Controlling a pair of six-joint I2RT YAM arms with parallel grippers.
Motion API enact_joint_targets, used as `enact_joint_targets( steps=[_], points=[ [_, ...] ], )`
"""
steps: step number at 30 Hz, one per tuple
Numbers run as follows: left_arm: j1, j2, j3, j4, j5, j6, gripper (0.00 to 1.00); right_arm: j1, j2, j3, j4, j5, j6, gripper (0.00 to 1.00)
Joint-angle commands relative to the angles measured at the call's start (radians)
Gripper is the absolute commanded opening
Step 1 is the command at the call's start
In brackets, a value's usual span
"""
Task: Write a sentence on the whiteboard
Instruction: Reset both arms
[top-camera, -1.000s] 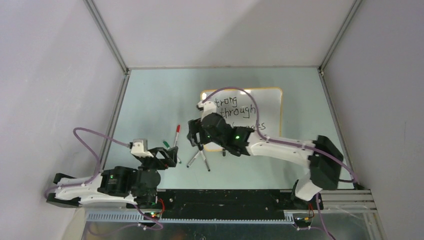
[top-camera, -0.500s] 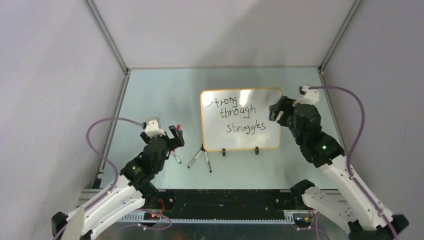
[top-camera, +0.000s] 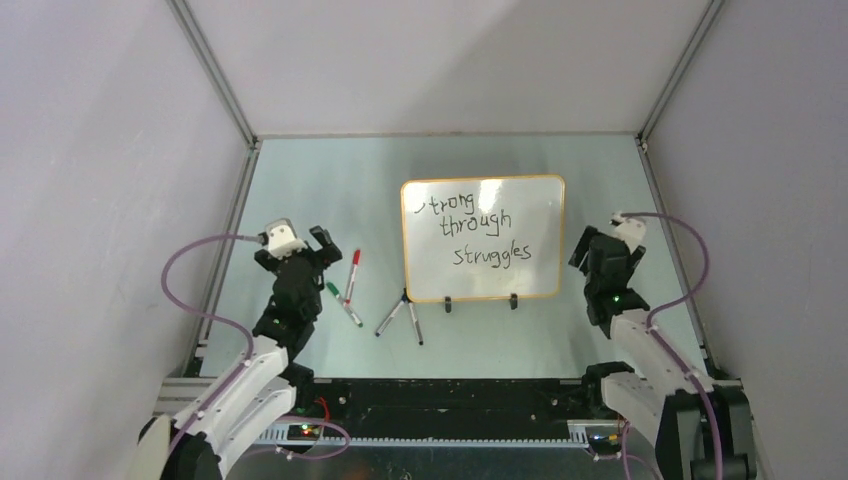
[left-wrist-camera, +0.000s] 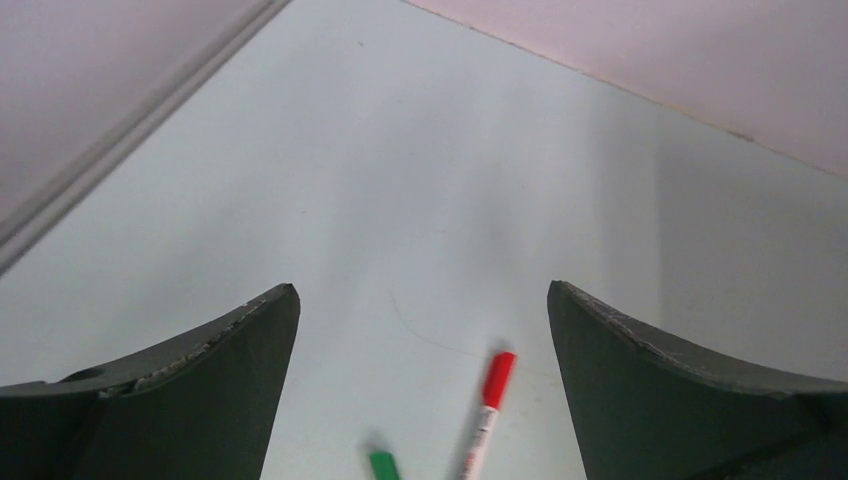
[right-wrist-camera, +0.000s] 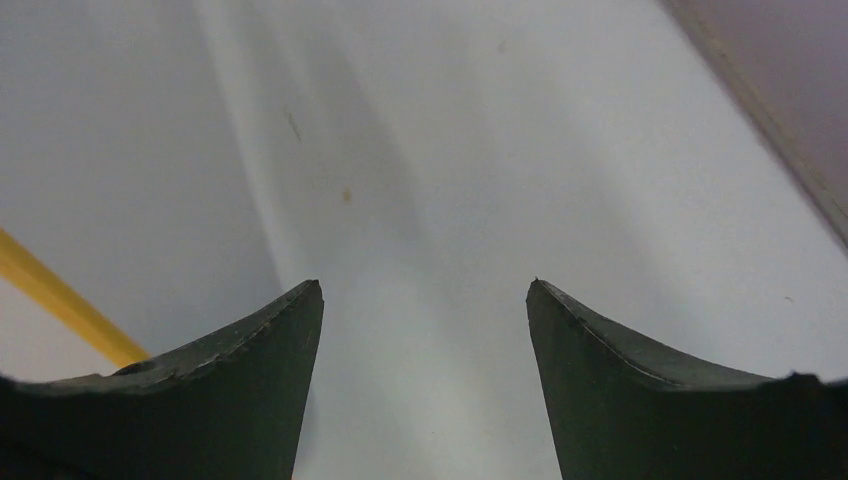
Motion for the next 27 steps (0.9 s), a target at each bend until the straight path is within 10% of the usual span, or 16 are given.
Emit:
enact_joint_targets(
  steps=[1,12,16,27],
  points=[
    [0.042,0.057,-0.126,0.434,-0.099,0.290,0.99,-0.011,0.071,-0.129,0.526,-0.158,-0.244,0.78],
    [0.186,0.386,-0.130,0.690,0.091,0.434,0.92,-0.108,0.441,-0.231,1.051,-0.495,-0.272,0.78],
    [0.204,0.497,-0.208,0.990,0.109,0.485,0.94,-0.113,0.442,-0.209,1.009,-0.495,-0.254,0.86],
    [0.304,0.508,-0.104,0.764,0.241,0.398,0.99,-0.113,0.444,-0.206,0.996,-0.489,-0.250,0.99]
  ],
)
